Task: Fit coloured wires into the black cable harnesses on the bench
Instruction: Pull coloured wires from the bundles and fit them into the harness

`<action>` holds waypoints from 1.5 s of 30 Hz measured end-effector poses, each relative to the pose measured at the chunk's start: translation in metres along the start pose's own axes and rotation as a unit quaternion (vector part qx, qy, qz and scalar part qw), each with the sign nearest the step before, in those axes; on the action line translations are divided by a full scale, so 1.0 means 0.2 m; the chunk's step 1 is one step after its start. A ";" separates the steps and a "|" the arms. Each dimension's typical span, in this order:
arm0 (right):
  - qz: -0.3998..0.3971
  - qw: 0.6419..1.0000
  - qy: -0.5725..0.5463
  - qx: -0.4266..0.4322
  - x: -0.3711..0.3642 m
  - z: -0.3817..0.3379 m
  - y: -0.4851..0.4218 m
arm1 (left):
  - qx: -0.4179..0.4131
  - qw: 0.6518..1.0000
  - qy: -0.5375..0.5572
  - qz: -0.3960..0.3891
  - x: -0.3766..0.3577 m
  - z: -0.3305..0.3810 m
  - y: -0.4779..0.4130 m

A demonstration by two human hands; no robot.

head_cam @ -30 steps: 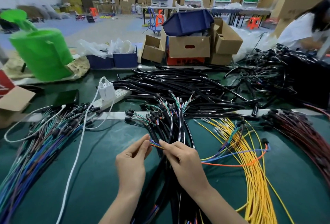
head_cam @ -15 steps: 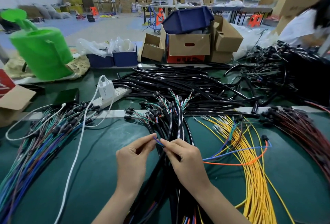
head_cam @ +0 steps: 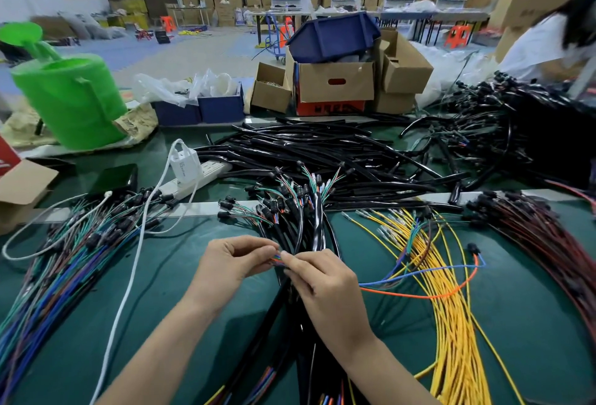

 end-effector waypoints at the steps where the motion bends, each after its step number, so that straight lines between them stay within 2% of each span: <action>1: 0.009 1.000 0.004 -0.002 0.01 0.01 0.00 | 0.004 1.000 -0.008 -0.014 -0.01 0.01 0.00; 7: 0.017 0.998 0.060 -0.004 0.03 0.04 -0.03 | -0.048 0.996 -0.056 -0.046 -0.07 0.06 0.01; 12: 0.041 0.994 0.097 -0.007 0.05 0.05 -0.03 | -0.061 0.998 -0.014 -0.027 -0.10 0.07 0.02; 15: 0.050 0.992 0.118 -0.006 0.06 0.07 -0.03 | -0.119 0.990 -0.080 -0.008 -0.09 0.07 0.02; 18: 0.042 0.990 0.137 0.006 0.04 0.08 -0.03 | -0.166 0.982 -0.088 0.006 -0.11 0.10 0.01; 21: 0.021 0.984 0.177 0.002 0.01 0.11 -0.01 | -0.172 0.968 -0.168 -0.077 -0.19 0.15 -0.08; 22: 0.011 0.983 0.183 -0.008 -0.01 0.13 -0.01 | -0.160 0.950 -0.234 -0.132 -0.24 0.15 -0.12; 23: 0.002 0.982 0.186 -0.019 -0.02 0.15 0.00 | -0.160 0.918 -0.318 -0.175 -0.28 0.16 -0.18; 25: -0.005 0.980 0.196 -0.033 -0.03 0.17 0.00 | -0.225 0.858 -0.431 -0.167 -0.38 0.26 -0.31; 27: -0.009 0.980 0.196 -0.043 -0.04 0.18 0.01 | -0.302 0.830 -0.453 -0.122 -0.53 0.37 -0.41; 29: -0.012 0.981 0.184 -0.058 -0.04 0.19 0.02 | -0.355 0.785 -0.489 -0.134 -0.75 0.36 -0.44; 32: -0.024 0.983 0.167 -0.077 -0.05 0.20 0.03 | -0.350 0.686 -0.606 -0.200 -0.99 0.12 -0.49; 34: -0.024 0.984 0.157 -0.078 -0.04 0.20 0.03 | -0.346 0.621 -0.672 -0.206 -1.04 0.01 -0.54; 36: -0.021 0.985 0.152 -0.075 -0.03 0.20 0.02 | -0.370 0.574 -0.706 -0.188 -1.06 -0.02 -0.57; 38: -0.021 0.985 0.155 -0.075 -0.03 0.19 0.02 | -0.385 0.546 -0.721 -0.180 -1.07 -0.03 -0.58; 40: -0.023 0.983 0.166 -0.070 -0.03 0.19 0.02 | -0.392 0.534 -0.726 -0.183 -1.08 -0.04 -0.60; 42: -0.018 0.983 0.171 -0.066 -0.03 0.19 0.01 | -0.390 0.540 -0.722 -0.188 -1.06 -0.06 -0.62; 43: -0.015 0.982 0.175 -0.063 -0.03 0.19 0.01 | -0.387 0.558 -0.710 -0.184 -1.06 -0.05 -0.62; 44: -0.012 0.982 0.179 -0.059 -0.02 0.18 0.01 | -0.382 0.595 -0.686 -0.172 -1.05 -0.02 -0.63; 45: -0.010 0.982 0.180 -0.057 -0.02 0.18 0.01 | -0.377 0.647 -0.645 -0.155 -1.04 0.02 -0.62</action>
Point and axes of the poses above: each hand's wrist, its own y-axis away from the middle knuckle, its own x-axis out of the back of the hand, z = x × y, the point moved 9 cm from there along -y, towards the middle knuckle, and after that the axes turned 11 degrees about z, right-handed, at the moved point
